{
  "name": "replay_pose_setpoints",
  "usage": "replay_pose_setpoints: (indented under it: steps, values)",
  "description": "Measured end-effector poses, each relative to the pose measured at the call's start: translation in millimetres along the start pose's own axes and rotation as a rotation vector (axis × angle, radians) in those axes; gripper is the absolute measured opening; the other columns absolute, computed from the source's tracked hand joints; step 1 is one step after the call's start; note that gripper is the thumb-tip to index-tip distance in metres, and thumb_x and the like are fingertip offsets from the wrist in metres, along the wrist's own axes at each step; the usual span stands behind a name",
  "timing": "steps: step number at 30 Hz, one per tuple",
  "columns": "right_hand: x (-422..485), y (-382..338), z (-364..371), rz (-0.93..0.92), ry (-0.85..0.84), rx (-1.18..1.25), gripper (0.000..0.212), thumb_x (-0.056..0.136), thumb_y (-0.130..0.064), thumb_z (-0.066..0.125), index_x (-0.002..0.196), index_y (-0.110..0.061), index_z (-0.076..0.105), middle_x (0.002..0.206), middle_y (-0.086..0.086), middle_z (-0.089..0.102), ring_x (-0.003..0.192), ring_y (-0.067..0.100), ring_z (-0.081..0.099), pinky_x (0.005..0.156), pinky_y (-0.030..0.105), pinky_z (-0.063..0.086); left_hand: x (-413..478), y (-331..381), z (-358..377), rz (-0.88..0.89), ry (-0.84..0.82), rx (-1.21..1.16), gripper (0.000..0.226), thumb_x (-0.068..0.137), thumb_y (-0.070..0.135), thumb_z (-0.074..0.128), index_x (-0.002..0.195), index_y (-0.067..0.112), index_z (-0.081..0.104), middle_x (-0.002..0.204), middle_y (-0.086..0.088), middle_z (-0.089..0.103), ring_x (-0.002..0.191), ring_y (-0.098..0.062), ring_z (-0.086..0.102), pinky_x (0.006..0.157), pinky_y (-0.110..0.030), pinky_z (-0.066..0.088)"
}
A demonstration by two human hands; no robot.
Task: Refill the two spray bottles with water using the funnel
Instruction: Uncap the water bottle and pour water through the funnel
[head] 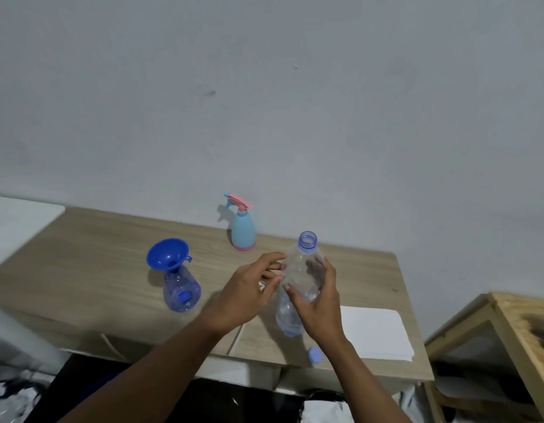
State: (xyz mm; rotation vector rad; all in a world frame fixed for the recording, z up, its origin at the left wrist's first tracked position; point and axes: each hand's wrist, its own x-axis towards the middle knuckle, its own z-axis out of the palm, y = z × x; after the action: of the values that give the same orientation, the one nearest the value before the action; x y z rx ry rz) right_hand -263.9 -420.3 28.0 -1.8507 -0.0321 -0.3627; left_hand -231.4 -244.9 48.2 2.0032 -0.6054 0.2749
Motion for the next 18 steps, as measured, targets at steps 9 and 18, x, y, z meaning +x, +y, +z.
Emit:
replay_pose_setpoints:
  steps: [9, 18]
  values:
    - [-1, -23, 27, -0.117, 0.024, -0.004, 0.081, 0.078, -0.018, 0.083, 0.135, -0.049, 0.036, 0.129, -0.014, 0.059, 0.120, 0.010, 0.059, 0.102, 0.037, 0.050, -30, -47, -109, 0.027, 0.425, 0.363, 0.037, 0.085, 0.043, 0.068, 0.117, 0.026, 0.061, 0.108, 0.013, 0.065, 0.100, -0.010, 0.061, 0.087, -0.044, 0.049]
    - [3, -74, 78, -0.135, -0.176, -0.158, 0.071, 0.081, -0.030, 0.079, 0.138, -0.038, 0.038, 0.117, -0.012, 0.060, 0.104, 0.008, 0.065, 0.087, 0.018, 0.052, -51, -113, -189, -0.489, 0.218, 0.295, 0.104, 0.053, 0.076, 0.075, 0.142, 0.043, 0.033, 0.137, 0.019, 0.049, 0.135, -0.010, 0.035, 0.111, -0.039, 0.021]
